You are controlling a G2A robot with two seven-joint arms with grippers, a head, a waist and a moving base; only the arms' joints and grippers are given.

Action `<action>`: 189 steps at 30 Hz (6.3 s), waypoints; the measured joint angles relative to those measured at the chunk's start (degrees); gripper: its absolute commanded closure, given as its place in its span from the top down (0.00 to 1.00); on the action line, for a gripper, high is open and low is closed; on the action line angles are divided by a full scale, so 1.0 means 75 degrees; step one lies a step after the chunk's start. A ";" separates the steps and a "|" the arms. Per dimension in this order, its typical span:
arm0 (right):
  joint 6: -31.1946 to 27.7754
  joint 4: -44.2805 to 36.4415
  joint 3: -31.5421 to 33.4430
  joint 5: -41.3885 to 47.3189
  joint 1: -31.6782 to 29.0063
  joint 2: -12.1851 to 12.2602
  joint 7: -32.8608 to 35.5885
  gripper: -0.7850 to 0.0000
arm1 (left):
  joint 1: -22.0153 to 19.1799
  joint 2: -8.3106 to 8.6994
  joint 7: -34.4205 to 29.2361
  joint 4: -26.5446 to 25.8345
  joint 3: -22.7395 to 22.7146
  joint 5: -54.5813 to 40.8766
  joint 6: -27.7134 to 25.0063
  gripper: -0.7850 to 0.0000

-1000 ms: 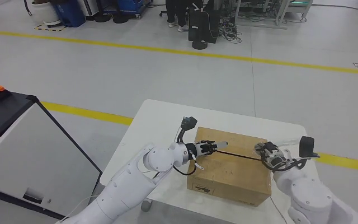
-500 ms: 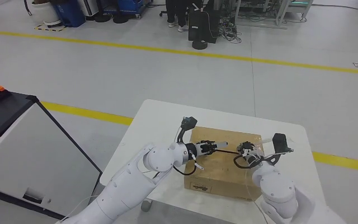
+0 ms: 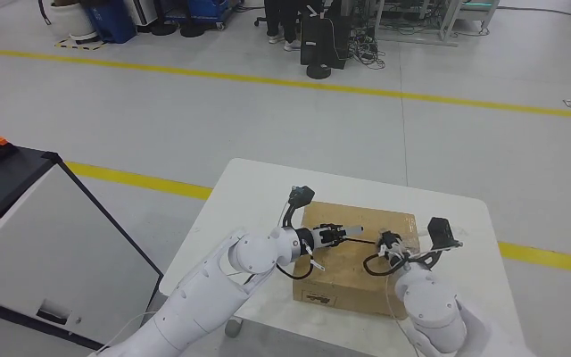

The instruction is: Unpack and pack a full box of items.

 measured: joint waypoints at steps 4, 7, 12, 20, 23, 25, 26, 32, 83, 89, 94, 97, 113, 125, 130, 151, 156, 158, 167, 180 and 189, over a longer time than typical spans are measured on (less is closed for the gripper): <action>0.0055 -0.0172 0.0193 -0.0181 -0.0241 -0.0007 0.0167 1.00 | 0.0000 0.0000 0.0000 0.0000 0.0000 0.0000 0.0000 1.00; 0.0085 -0.0331 0.0321 -0.0336 -0.0416 -0.0015 0.0331 1.00 | 0.0000 0.0000 0.0000 0.0000 0.0000 0.0000 0.0000 1.00; -0.0004 -0.0632 0.0498 -0.0652 -0.0676 -0.0037 0.0608 1.00 | 0.0000 0.0000 0.0000 0.0000 0.0000 0.0000 0.0000 1.00; 0.0030 -0.1022 0.0656 -0.1260 -0.0792 -0.0122 0.0964 1.00 | 0.0000 0.0000 0.0000 0.0000 0.0000 0.0000 0.0000 1.00; 0.0147 -0.1118 0.0683 -0.1426 -0.0682 -0.0174 0.1130 1.00 | 0.0000 0.0000 0.0000 0.0000 0.0000 0.0000 0.0000 1.00; 0.0253 -0.1170 0.0666 -0.1503 -0.0593 -0.0211 0.1262 1.00 | 0.0000 0.0000 0.0000 0.0000 0.0000 0.0000 0.0000 1.00; 0.0325 -0.1220 0.0646 -0.1536 -0.0534 -0.0236 0.1368 1.00 | 0.0000 0.0000 0.0000 0.0000 0.0000 0.0000 0.0000 1.00; 0.0570 -0.1505 0.0641 -0.1537 -0.0352 -0.0354 0.1845 1.00 | 0.0000 0.0000 0.0000 0.0000 0.0000 0.0000 0.0000 1.00; -0.2770 0.1950 0.7820 0.0977 -0.5315 -0.0582 0.8056 1.00 | 0.0000 0.0000 0.0000 0.0000 0.0000 0.0000 0.0000 1.00; -0.3414 0.2107 0.8039 0.0396 -0.5502 -0.0544 0.9508 1.00 | 0.0000 0.0000 0.0000 0.0000 0.0000 0.0000 0.0000 1.00; -0.3397 0.2105 0.8035 0.0425 -0.5498 -0.0545 0.9283 1.00 | 0.0000 0.0000 0.0000 0.0000 0.0000 0.0000 0.0000 1.00; -0.3398 0.2105 0.8035 0.0424 -0.5499 -0.0545 0.9290 1.00 | 0.0000 0.0000 0.0000 0.0000 0.0000 0.0000 0.0000 1.00; -0.3775 0.2612 0.7906 0.0277 -0.5222 -0.0493 1.0431 1.00 | 0.0000 0.0000 0.0000 0.0000 0.0000 0.0000 0.0000 1.00; -0.6124 0.5765 0.6991 0.0411 -0.3238 -0.0417 1.4130 1.00 | 0.0000 0.0000 0.0000 0.0000 0.0000 0.0000 0.0000 1.00; -0.6479 0.6563 0.6481 0.0446 -0.2357 -0.0434 1.4921 1.00 | 0.0000 0.0000 0.0000 0.0000 0.0000 0.0000 0.0000 1.00; -0.6695 0.8669 0.4703 0.0074 -0.0241 -0.0709 1.5269 0.03 | 0.0000 0.0000 0.0000 0.0000 0.0000 0.0000 0.0000 1.00; -0.6847 0.8968 0.4547 -0.0012 -0.0035 -0.0742 1.5352 0.12 | 0.0000 0.0000 0.0000 0.0000 0.0000 0.0000 0.0000 1.00; -0.6858 0.9062 0.4502 0.0008 0.0033 -0.0754 1.5398 0.11 | 0.0000 0.0000 0.0000 0.0000 0.0000 0.0000 0.0000 1.00; -0.6943 0.9316 0.4346 0.0043 0.0270 -0.0794 1.5587 0.31 | 0.0000 0.0000 0.0000 0.0000 0.0000 0.0000 0.0000 1.00; -0.7162 0.9589 0.4580 -0.0077 0.0219 -0.0724 1.5382 1.00 | 0.0000 0.0000 0.0000 0.0000 0.0000 0.0000 0.0000 1.00; -0.7162 0.9589 0.4580 -0.0077 0.0219 -0.0724 1.5383 1.00 | 0.0000 0.0000 0.0000 0.0000 0.0000 0.0000 0.0000 1.00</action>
